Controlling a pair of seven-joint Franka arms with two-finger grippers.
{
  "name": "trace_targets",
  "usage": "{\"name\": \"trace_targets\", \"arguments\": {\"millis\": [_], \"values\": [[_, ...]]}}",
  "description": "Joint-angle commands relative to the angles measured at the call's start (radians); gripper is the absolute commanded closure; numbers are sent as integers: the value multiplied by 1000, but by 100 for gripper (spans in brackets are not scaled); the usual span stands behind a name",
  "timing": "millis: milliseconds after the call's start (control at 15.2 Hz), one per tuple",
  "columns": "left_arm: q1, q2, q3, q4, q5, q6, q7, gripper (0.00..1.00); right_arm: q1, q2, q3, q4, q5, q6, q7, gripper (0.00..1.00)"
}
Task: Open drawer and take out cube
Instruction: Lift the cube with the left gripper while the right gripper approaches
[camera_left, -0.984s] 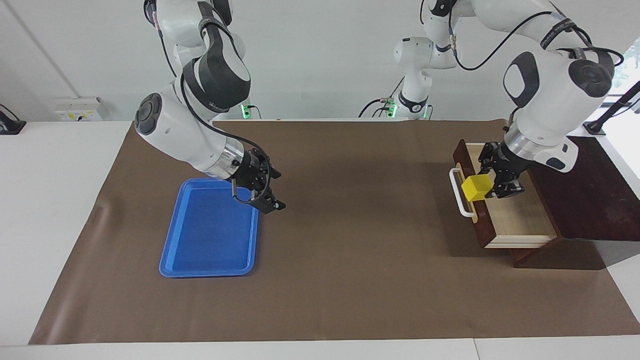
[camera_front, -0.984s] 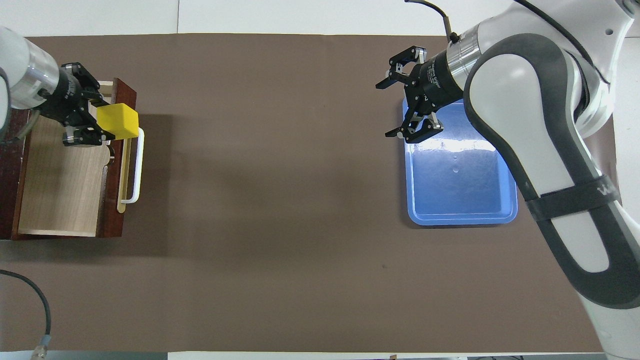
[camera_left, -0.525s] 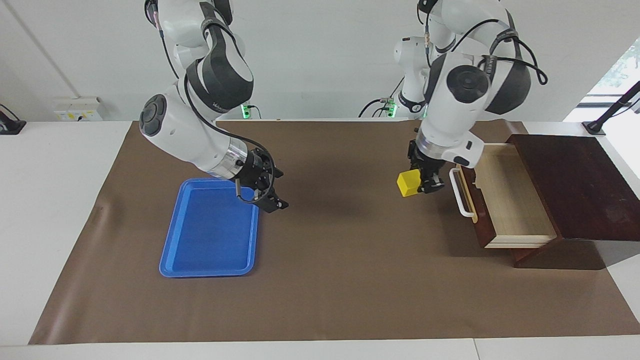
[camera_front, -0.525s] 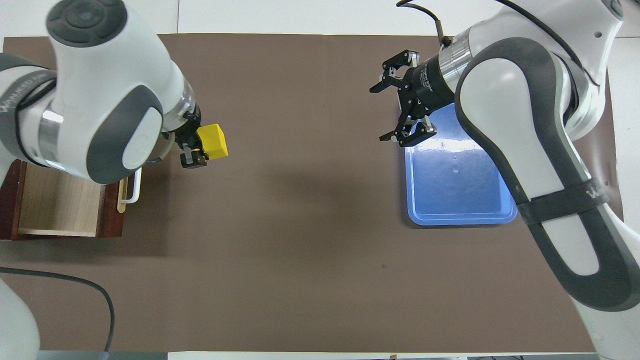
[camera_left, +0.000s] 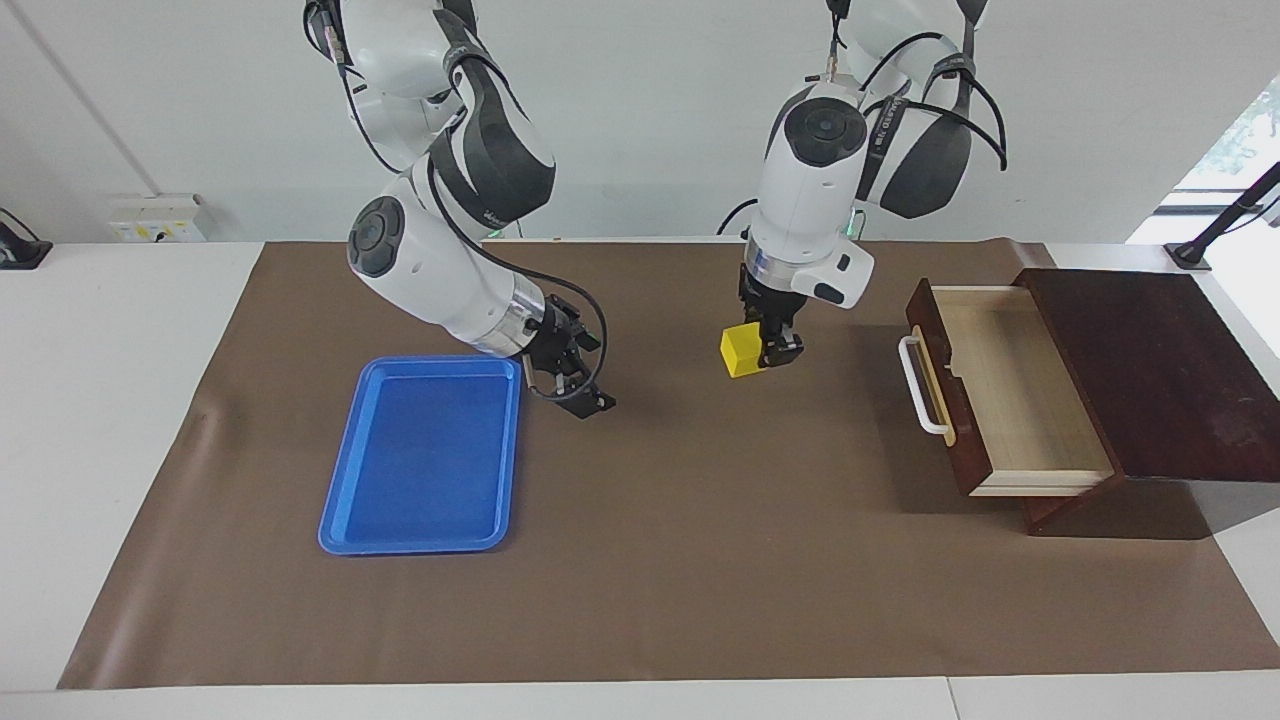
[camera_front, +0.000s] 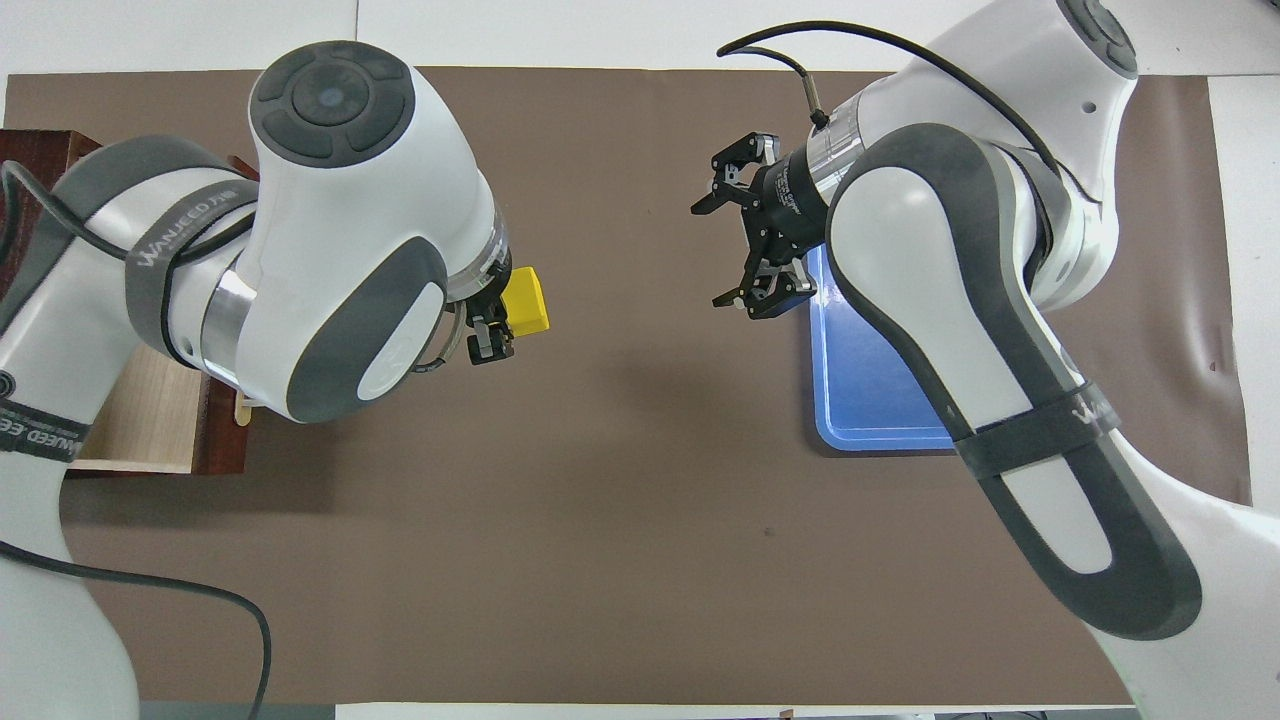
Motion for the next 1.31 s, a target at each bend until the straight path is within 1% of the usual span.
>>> {"name": "trace_targets", "arguments": {"millis": [0, 197, 722, 853, 1050, 1247], "values": [[28, 26, -45, 12, 13, 53, 11, 100, 31, -20, -1, -19, -43, 24, -5, 3], [31, 26, -45, 12, 9, 109, -10, 100, 31, -17, -1, 0, -43, 21, -31, 3], [31, 26, -37, 6, 9, 80, -47, 100, 60, 5, -1, 32, -37, 25, 4, 6], [31, 26, -37, 6, 9, 80, -49, 100, 78, 20, -1, 62, -37, 28, 6, 9], [28, 24, -39, 6, 9, 87, -49, 100, 86, 58, -1, 116, -43, 24, 9, 9], [27, 18, -37, -20, 14, 93, -47, 100, 89, 139, -6, 248, -47, -34, 18, 10]]}}
